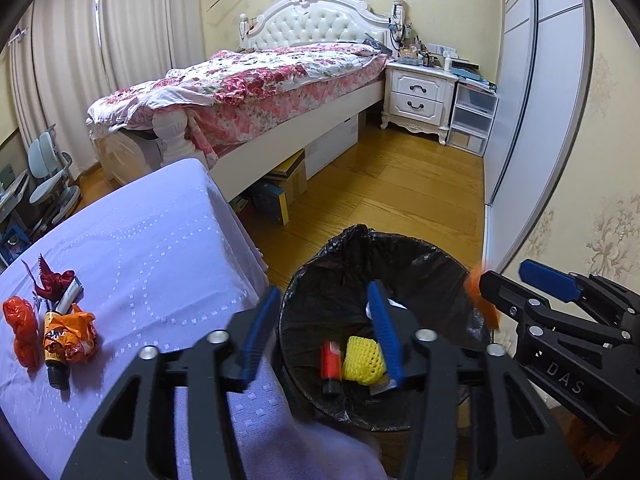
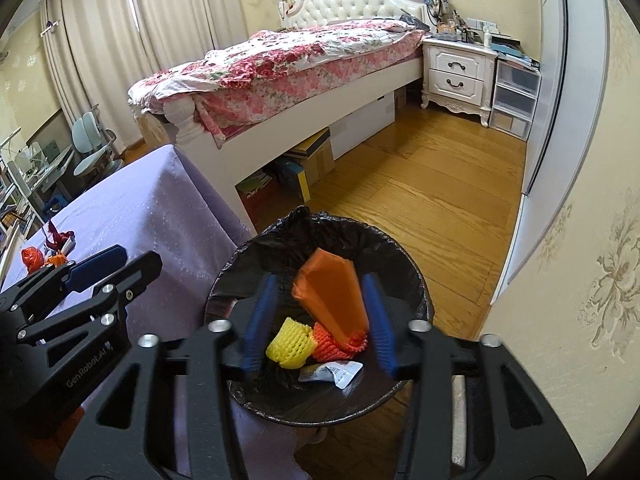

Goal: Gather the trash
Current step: 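Open both tools to drop the bottle and bag into the bin, then move both open tools back over the table of trash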

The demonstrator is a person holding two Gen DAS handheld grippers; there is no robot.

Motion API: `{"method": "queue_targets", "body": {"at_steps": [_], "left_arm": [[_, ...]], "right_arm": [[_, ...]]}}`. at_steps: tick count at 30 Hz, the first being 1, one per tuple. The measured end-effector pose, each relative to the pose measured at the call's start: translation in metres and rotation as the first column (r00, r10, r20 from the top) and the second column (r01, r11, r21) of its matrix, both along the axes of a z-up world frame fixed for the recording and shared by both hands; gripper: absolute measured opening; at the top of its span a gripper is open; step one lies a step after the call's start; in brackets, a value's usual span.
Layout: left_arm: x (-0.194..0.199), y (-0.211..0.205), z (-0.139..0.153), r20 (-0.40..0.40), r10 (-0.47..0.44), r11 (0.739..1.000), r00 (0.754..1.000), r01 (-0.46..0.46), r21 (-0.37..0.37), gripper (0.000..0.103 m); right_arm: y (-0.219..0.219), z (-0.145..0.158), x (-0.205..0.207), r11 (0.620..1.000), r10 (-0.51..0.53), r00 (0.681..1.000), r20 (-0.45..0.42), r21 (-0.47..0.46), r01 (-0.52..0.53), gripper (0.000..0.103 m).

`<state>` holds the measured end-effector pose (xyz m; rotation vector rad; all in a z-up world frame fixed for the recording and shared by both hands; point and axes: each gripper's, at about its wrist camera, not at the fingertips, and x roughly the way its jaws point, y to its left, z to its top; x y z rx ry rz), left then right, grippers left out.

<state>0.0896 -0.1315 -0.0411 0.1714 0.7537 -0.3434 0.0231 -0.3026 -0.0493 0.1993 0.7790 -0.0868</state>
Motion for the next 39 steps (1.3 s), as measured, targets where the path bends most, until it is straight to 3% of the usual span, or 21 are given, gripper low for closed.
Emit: {"method": "queue_targets", "body": {"at_steps": [4, 7, 17, 25, 39], "left_arm": [[-0.001, 0.004, 0.004, 0.02, 0.023, 1.0, 1.0, -0.023, -0.007, 0.072], [-0.002, 0.008, 0.005, 0.032, 0.04, 0.999, 0.999, -0.04, -0.003, 0.075], [-0.009, 0.039, 0.007, 0.024, 0.114, 0.993, 0.993, -0.114, 0.002, 0.077], [-0.023, 0.082, 0.007, 0.022, 0.189, 0.982, 0.982, -0.189, 0.016, 0.077], [-0.03, 0.188, -0.004, -0.019, 0.404, 0.914, 0.914, -0.404, 0.034, 0.077]], "right_arm": [[-0.003, 0.001, -0.002, 1.0, -0.011, 1.0, 0.004, 0.001, 0.011, 0.05], [-0.003, 0.001, -0.004, 1.0, -0.02, 1.0, 0.005, 0.004, 0.02, 0.053], [0.008, 0.003, -0.006, 1.0, 0.001, 1.0, 0.002, 0.017, -0.001, 0.058], [0.048, 0.003, -0.003, 0.996, 0.084, 0.996, -0.006, 0.024, -0.084, 0.058], [0.154, 0.008, 0.006, 0.949, 0.314, 0.949, -0.024, 0.026, -0.313, 0.058]]}}
